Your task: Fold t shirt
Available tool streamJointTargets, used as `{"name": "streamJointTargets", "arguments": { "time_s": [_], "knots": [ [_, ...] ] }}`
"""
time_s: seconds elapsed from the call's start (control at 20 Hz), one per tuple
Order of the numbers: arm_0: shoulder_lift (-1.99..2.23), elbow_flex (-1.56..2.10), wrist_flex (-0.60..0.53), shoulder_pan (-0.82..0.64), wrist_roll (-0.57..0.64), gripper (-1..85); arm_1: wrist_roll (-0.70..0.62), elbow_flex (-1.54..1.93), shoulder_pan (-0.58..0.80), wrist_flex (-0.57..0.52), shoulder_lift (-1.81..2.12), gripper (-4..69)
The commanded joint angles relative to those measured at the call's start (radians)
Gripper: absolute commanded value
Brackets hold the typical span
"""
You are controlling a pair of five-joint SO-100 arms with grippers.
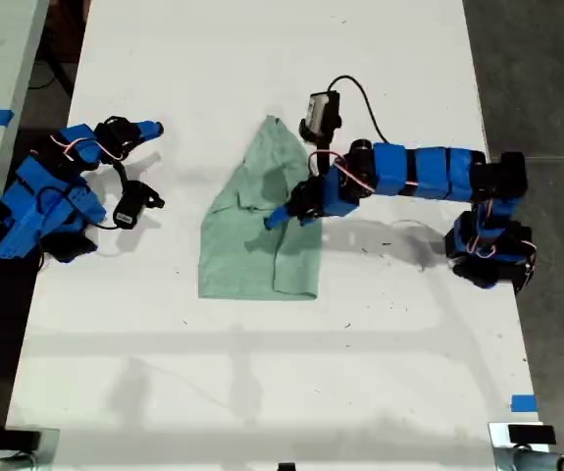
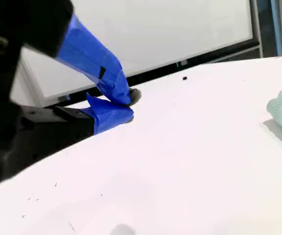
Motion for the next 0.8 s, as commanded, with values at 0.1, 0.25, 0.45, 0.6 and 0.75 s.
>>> {"name": "streamJointTargets", "arguments": {
  "time_s": [0.1, 0.25, 0.45, 0.6, 0.75],
  "knots": [
    [0.009, 0.038, -0.015, 0.006, 0.002, 0.1, 0.051, 0.502, 0.112, -0.025, 0.532, 24.4],
    [0.009, 0.038, -0.015, 0.006, 0.002, 0.0, -0.02, 1.164, 0.221, -0.298, 1.046, 1.2],
    [0.009, 0.038, -0.017, 0.005, 0.002, 0.0, -0.164, 1.842, 0.322, -0.325, 1.931, 1.3],
    [0.009, 0.038, -0.017, 0.008, 0.0, -0.1, -0.153, 1.939, 0.371, -0.232, 2.01, 1.3],
    [0.009, 0.038, -0.017, 0.008, 0.002, -0.1, -0.129, 1.968, 0.446, -0.209, 2.01, 1.3]
  ]
}}
